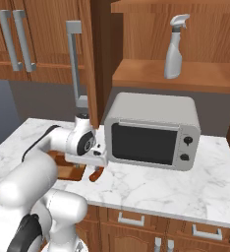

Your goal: Move the cutting board and knife to the sink. Then move spray from the cabinet to the counter.

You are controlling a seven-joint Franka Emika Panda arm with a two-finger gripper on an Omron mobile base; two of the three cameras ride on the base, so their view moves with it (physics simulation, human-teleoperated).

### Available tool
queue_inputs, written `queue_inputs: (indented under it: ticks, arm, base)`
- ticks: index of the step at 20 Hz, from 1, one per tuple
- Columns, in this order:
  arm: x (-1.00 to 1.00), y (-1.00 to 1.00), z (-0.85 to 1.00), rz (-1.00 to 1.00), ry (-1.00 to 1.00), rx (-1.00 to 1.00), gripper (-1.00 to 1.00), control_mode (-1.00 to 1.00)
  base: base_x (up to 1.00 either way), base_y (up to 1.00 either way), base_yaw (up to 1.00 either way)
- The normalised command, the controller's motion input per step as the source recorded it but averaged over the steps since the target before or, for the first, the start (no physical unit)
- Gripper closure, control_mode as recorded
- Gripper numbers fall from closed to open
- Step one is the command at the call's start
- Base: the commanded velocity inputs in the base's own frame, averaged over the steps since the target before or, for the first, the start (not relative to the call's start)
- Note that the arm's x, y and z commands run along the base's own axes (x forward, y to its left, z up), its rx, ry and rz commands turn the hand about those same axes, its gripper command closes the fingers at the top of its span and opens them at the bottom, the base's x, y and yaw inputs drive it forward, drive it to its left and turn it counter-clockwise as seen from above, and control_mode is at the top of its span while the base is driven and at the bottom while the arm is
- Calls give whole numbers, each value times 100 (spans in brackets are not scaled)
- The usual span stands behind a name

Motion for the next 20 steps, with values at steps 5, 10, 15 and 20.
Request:
queue_inputs:
  ticks: [5, 10, 15, 20]
  arm:
    - [0, -10, -13, 0, 0, 0, -100, -100]
    - [1, -17, -13, 0, 0, 0, -100, -100]
    - [16, -16, -13, 0, 0, 0, -100, -100]
    - [28, -1, -13, 0, 0, 0, -100, -100]
  base:
    - [0, 0, 0]
    - [0, 0, 0]
    - [0, 0, 0]
    - [0, 0, 0]
